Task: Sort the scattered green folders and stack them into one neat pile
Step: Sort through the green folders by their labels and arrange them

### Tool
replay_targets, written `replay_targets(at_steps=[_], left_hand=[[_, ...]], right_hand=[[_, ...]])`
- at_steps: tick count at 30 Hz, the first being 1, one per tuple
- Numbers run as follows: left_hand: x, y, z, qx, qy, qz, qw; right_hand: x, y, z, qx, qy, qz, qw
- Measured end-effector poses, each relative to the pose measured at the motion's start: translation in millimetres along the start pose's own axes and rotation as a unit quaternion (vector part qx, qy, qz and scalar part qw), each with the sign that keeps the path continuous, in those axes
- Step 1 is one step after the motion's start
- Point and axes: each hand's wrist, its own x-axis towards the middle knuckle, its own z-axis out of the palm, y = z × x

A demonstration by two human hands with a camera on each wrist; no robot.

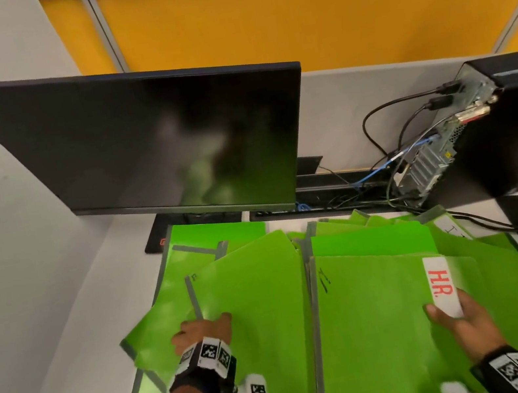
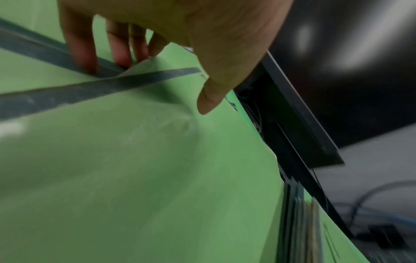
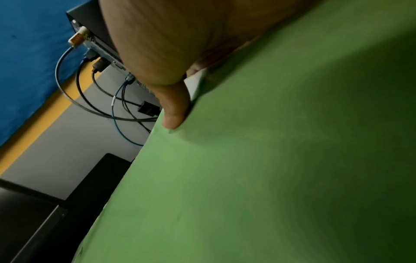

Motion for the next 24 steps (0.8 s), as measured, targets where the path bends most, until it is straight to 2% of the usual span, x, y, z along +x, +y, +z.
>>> replay_targets(at_steps=[4,6,9,12,16,19,21,24], left_hand=[[5.0,-1.1,-2.4,-0.028,-0.020,-0.013,0.999],[4.7,-0.5,-5.3,-0.098,-0.023,0.002,0.995],[-9.1,-7.6,0.1,-0.220,-0.017,0.109,0.969],[-19.0,-14.7,-0.4,-0.253,-0.031,0.169,0.952],[-0.5,-21.3,-17.1,-0.288,-0.033,0.185,0.939],[17.3,-23.9,-33.7,-0.344,-0.040,0.203,0.916],[29.9,-23.9,-50.3,-0.383,-0.016,0.213,0.899],[48.0,-23.0,-77.6,-0.405,0.012,0.220,0.887]], right_hand=[[4.4,5.1,4.2,-0.031,0.013,0.015,0.999],[6.3,7.7,4.7,-0.038,0.023,0.019,0.999],[9.7,13.6,4.5,-0.047,0.038,0.025,0.998],[12.3,13.2,3.9,-0.050,0.042,0.032,0.997],[11.2,4.0,2.4,-0.033,0.046,0.041,0.998],[9.3,-3.3,-0.1,-0.029,0.051,0.042,0.997],[7.8,-5.2,-2.8,-0.021,0.055,0.045,0.997],[5.1,-4.7,-7.1,-0.020,0.060,0.048,0.997]])
